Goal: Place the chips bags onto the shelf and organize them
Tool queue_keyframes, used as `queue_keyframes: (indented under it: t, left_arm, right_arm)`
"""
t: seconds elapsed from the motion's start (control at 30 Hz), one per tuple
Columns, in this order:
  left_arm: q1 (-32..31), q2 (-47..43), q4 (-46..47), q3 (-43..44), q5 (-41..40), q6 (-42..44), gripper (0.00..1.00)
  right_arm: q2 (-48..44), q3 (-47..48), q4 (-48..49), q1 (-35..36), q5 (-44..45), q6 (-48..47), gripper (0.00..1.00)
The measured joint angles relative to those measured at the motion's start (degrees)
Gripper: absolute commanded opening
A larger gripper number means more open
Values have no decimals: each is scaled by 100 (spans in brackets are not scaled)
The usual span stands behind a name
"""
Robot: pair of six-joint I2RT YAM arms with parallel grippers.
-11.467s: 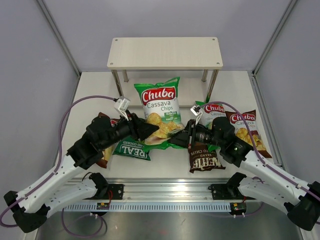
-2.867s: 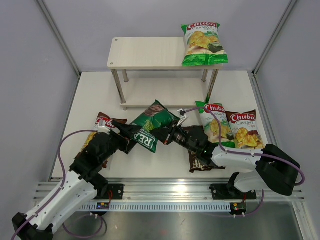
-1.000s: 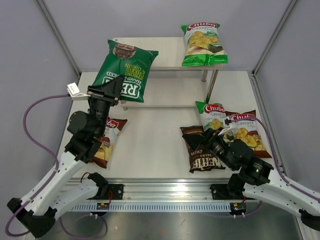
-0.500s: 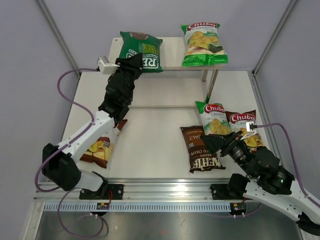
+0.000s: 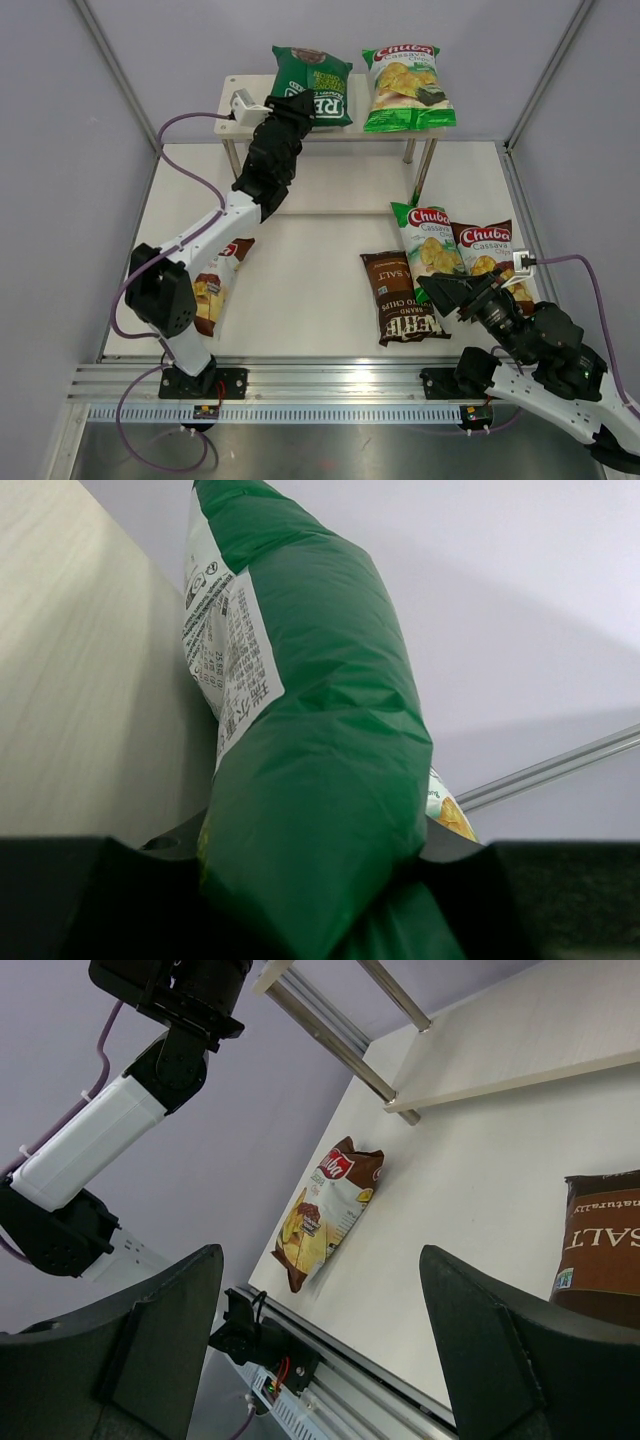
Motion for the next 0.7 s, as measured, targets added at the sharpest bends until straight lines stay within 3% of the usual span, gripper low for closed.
queue_keyframes:
  t: [0.37, 0.7]
  left_arm:
    - [-179, 409, 44, 385, -96, 39, 19]
    - [-358, 411, 46, 387, -153, 31, 36]
  right_arm:
    - [-302, 28, -192, 0, 2, -4, 88]
    - [-328, 52, -282, 0, 59, -4, 88]
